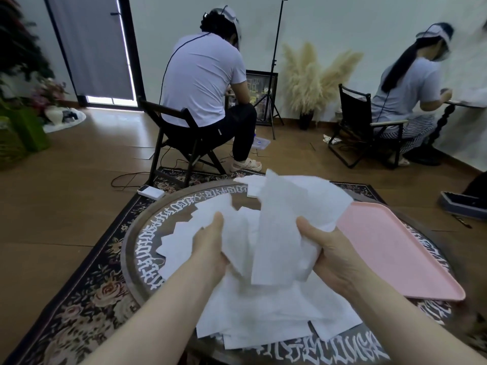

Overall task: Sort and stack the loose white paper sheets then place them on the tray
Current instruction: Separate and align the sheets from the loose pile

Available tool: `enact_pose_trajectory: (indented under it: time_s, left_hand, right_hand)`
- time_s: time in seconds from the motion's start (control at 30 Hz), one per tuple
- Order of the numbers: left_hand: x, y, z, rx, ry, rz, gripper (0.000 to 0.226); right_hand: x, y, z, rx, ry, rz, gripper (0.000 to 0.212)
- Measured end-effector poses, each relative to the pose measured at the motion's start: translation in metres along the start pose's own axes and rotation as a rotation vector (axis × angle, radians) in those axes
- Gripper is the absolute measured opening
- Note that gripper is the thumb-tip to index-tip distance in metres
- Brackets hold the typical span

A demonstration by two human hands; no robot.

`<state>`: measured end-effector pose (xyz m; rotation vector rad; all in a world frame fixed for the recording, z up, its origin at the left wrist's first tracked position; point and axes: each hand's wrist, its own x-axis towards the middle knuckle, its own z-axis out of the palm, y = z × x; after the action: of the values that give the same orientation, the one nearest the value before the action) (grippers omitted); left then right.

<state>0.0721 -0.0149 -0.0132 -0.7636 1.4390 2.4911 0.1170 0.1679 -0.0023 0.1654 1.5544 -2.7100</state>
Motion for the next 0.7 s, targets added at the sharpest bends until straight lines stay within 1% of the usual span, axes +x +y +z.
enact_pose_trajectory:
  time_s: [0.07, 0.13, 0.2, 0.23, 0.27, 0.37, 0.47, 0.57, 0.63, 0.7]
  left_hand:
    - [-0.008, -0.004, 0.01, -0.077, -0.116, -0.038, 0.046]
    - [-0.012, -0.005, 0.014, -0.08, -0.182, -0.065, 0.059]
    - [-0.014, -0.007, 0.015, -0.05, -0.212, -0.058, 0.069]
    - [-0.015, -0.008, 0.015, -0.023, -0.222, -0.037, 0.071]
    - [-0.016, -0.009, 0.016, 0.005, -0.222, -0.005, 0.067]
    - [-0.017, -0.008, 0.016, 0.014, -0.133, 0.092, 0.04]
    - [-0.011, -0.002, 0.013, -0.059, -0.039, 0.097, 0.027]
    - [-0.005, 0.007, 0.008, -0.112, 0.026, 0.129, 0.009]
    - [0.0, 0.012, 0.003, -0.092, 0.08, 0.154, 0.017]
    - [0.005, 0.013, 0.0, -0.067, 0.072, 0.148, 0.015]
  right_hand:
    - [0.0, 0.011, 0.0, -0.085, 0.053, 0.077, 0.035]
    - [-0.001, 0.017, -0.001, -0.131, 0.075, 0.126, 0.033]
    - [-0.002, 0.018, -0.002, -0.149, 0.042, 0.139, 0.035]
    - [-0.003, 0.017, -0.002, -0.169, 0.019, 0.14, 0.037]
    - [-0.004, 0.015, -0.002, -0.206, -0.002, 0.14, 0.038]
    - [-0.008, 0.012, -0.002, -0.369, -0.058, 0.156, 0.037]
    - [-0.011, 0.011, -0.005, -0.481, -0.107, 0.208, 0.036]
    - [-0.012, 0.008, -0.009, -0.529, -0.132, 0.23, 0.036]
    - [-0.012, 0.004, -0.012, -0.548, -0.136, 0.224, 0.037]
    - [-0.012, 0.002, -0.015, -0.592, -0.149, 0.213, 0.037]
